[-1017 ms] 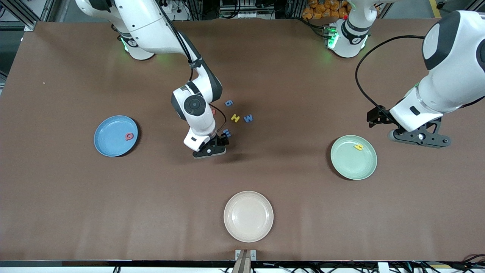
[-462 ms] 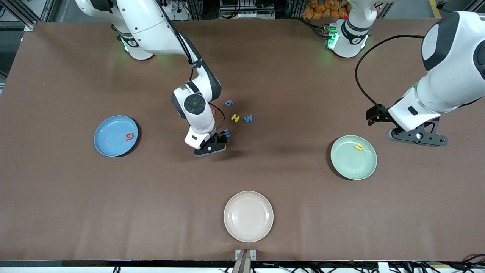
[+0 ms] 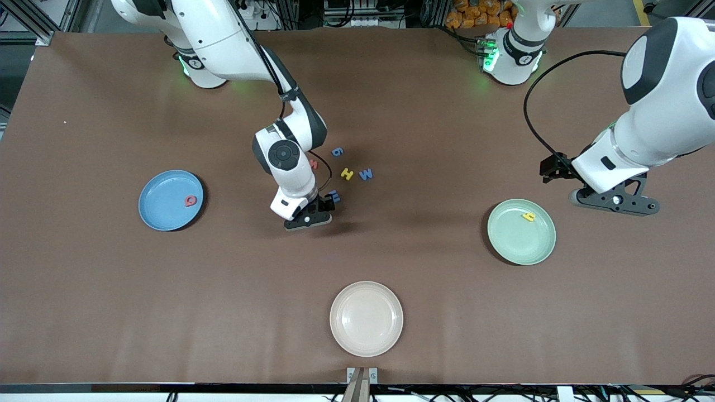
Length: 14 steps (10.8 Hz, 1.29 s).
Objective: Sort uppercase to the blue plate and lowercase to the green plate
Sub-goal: 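Grasp the teal letter R with the right gripper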
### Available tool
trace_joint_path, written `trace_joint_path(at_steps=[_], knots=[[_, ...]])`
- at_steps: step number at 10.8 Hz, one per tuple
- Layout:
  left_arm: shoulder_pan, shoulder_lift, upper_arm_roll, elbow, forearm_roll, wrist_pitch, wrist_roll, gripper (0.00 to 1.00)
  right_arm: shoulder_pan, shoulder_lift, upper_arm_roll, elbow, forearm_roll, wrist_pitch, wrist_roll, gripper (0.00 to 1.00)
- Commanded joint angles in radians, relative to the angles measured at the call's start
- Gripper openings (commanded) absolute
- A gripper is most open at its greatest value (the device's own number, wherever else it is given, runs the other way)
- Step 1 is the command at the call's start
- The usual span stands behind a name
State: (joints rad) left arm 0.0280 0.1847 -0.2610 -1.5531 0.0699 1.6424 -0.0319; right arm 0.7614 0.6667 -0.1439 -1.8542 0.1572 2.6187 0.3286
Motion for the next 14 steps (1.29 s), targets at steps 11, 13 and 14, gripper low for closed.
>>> trace_joint_path(at_steps=[11, 13, 14], knots=[[0.004, -0.008, 0.003, -0.007, -0.018, -0.012, 0.01, 1.0, 0.001, -0.006, 0.024, 0.001, 0.039, -0.075, -0.011, 0.38], [0.003, -0.008, 0.003, -0.007, -0.016, -0.012, 0.012, 1.0, 0.001, -0.007, 0.024, 0.003, 0.039, -0.077, -0.014, 0.29], [0.0, -0.008, 0.003, -0.008, -0.016, -0.012, 0.012, 1.0, 0.001, -0.009, 0.024, 0.009, 0.039, -0.089, -0.014, 0.27]])
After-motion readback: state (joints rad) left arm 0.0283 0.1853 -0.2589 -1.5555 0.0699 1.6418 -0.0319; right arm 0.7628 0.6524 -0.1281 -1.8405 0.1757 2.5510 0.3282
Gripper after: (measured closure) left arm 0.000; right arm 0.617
